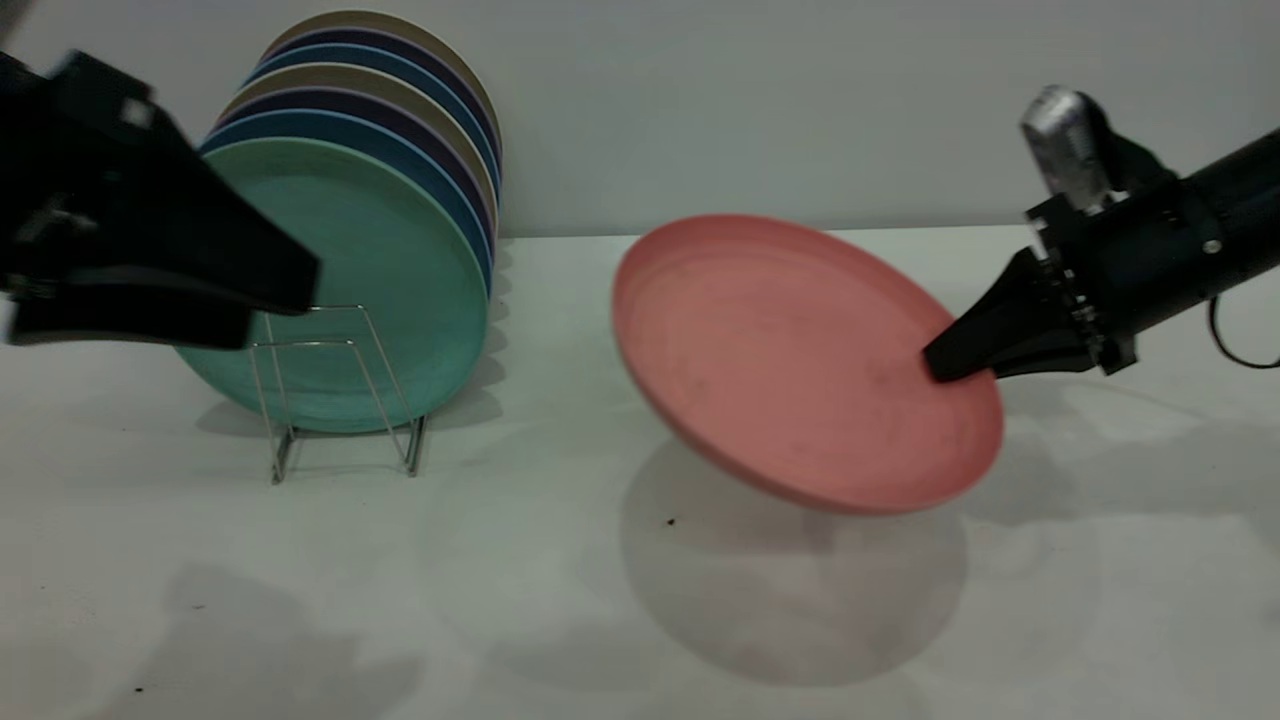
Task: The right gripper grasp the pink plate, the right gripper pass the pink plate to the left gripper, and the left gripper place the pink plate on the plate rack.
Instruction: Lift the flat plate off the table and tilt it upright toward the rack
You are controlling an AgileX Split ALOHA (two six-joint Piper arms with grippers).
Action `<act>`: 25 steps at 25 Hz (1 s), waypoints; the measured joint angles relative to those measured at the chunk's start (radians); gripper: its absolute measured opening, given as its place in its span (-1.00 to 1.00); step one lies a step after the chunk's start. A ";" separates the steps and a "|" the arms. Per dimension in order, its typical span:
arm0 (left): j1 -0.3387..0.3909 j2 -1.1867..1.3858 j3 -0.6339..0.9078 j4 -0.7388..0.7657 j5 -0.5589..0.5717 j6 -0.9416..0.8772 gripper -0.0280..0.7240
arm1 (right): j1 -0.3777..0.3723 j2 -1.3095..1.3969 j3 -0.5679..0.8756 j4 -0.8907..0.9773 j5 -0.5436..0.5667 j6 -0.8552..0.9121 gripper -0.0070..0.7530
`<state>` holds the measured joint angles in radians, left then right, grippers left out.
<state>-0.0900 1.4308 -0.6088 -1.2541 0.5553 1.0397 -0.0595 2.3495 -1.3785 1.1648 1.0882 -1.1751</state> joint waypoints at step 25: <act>0.000 0.308 -0.024 -0.495 0.089 0.438 0.39 | 0.217 0.000 0.000 0.144 0.004 -0.060 -0.93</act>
<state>-0.0900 1.7387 -0.6323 -1.7495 0.6442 1.4773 0.1573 2.3495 -1.3785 1.3091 1.0918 -1.2350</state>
